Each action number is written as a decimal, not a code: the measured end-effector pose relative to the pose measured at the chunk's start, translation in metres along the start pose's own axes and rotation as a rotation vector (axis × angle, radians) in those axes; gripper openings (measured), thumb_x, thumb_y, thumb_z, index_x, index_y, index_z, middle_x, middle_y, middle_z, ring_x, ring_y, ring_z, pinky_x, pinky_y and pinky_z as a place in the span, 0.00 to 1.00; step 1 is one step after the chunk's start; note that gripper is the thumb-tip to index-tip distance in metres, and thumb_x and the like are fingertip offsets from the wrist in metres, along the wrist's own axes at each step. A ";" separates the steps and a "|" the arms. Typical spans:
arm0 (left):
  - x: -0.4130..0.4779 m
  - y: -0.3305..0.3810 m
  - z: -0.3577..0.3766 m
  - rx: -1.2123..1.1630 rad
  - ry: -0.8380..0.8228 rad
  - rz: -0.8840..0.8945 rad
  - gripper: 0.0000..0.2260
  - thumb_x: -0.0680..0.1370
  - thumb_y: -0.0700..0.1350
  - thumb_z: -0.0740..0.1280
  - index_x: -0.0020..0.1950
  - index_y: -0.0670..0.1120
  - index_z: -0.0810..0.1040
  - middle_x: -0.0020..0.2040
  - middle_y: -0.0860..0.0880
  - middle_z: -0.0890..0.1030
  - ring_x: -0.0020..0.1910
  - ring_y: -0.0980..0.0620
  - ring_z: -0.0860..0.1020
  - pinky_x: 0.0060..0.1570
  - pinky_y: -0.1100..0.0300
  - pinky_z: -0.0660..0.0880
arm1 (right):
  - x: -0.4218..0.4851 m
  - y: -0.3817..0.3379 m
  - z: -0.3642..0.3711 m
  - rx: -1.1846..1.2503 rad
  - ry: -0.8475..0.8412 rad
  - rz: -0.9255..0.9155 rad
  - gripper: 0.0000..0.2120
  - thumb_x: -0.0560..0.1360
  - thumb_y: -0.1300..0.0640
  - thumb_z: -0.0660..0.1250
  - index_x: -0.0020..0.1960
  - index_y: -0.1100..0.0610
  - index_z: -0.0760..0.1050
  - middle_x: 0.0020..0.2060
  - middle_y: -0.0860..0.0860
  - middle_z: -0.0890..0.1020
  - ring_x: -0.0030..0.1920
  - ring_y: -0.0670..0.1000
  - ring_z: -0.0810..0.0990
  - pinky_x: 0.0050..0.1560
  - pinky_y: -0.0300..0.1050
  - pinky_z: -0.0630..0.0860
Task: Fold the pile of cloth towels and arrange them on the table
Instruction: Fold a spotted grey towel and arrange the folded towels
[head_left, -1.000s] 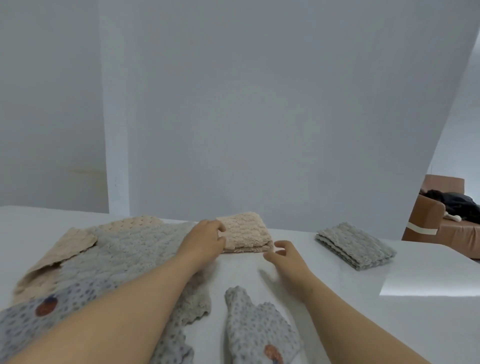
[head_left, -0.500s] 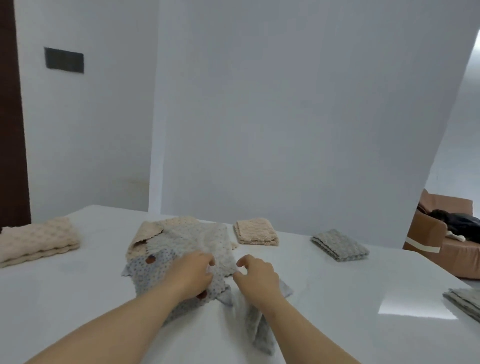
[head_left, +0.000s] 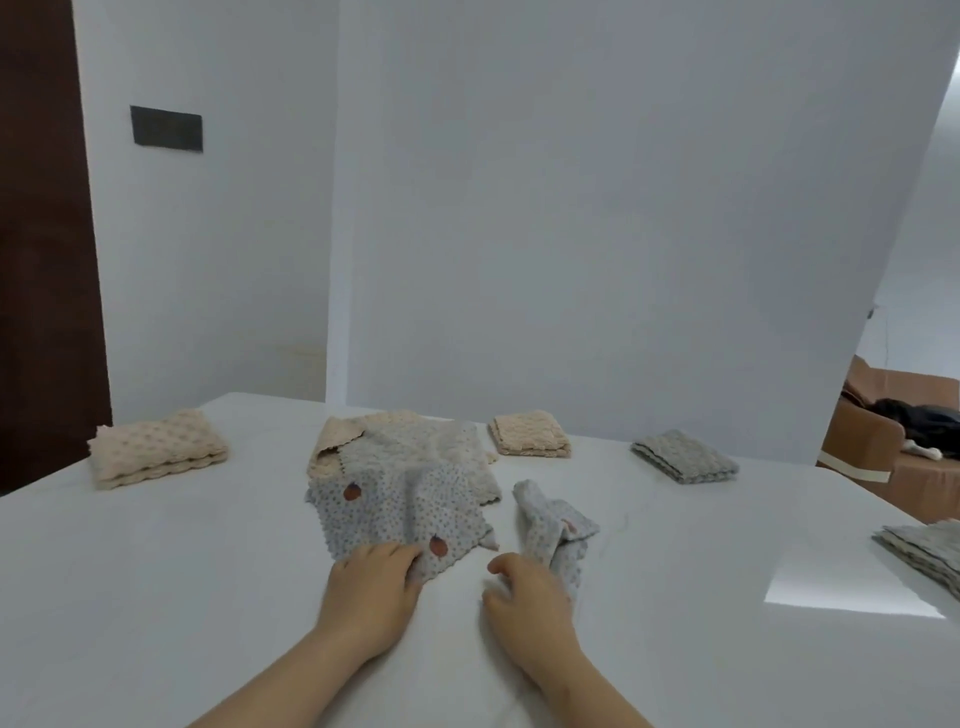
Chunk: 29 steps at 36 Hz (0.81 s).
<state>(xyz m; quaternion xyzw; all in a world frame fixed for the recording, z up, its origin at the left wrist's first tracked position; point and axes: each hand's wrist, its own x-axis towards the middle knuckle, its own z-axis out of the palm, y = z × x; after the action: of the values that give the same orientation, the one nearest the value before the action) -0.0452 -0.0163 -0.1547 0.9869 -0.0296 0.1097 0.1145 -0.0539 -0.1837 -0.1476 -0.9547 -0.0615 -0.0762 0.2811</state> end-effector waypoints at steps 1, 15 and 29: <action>0.001 -0.002 0.000 -0.012 0.010 -0.004 0.18 0.80 0.54 0.53 0.71 0.57 0.64 0.68 0.57 0.69 0.66 0.52 0.66 0.61 0.58 0.64 | 0.000 0.002 0.001 -0.005 0.014 -0.003 0.16 0.76 0.56 0.58 0.63 0.50 0.70 0.60 0.47 0.74 0.62 0.48 0.70 0.60 0.40 0.66; 0.021 -0.011 0.005 -0.288 0.064 -0.034 0.05 0.78 0.51 0.60 0.45 0.56 0.75 0.50 0.57 0.78 0.55 0.53 0.73 0.50 0.58 0.66 | 0.037 0.012 0.005 0.027 0.083 0.022 0.13 0.76 0.54 0.58 0.59 0.46 0.72 0.50 0.44 0.76 0.56 0.48 0.72 0.58 0.45 0.66; 0.029 -0.017 0.001 -0.633 0.036 -0.058 0.09 0.79 0.44 0.62 0.39 0.54 0.70 0.37 0.56 0.74 0.38 0.57 0.71 0.36 0.68 0.64 | 0.033 0.008 0.004 -0.113 0.046 -0.251 0.32 0.67 0.41 0.53 0.72 0.42 0.58 0.70 0.42 0.63 0.70 0.48 0.58 0.69 0.43 0.54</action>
<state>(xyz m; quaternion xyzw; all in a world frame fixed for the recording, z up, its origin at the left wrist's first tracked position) -0.0157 -0.0014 -0.1531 0.9006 -0.0322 0.1090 0.4196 -0.0199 -0.1853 -0.1492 -0.9518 -0.1695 -0.1361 0.2165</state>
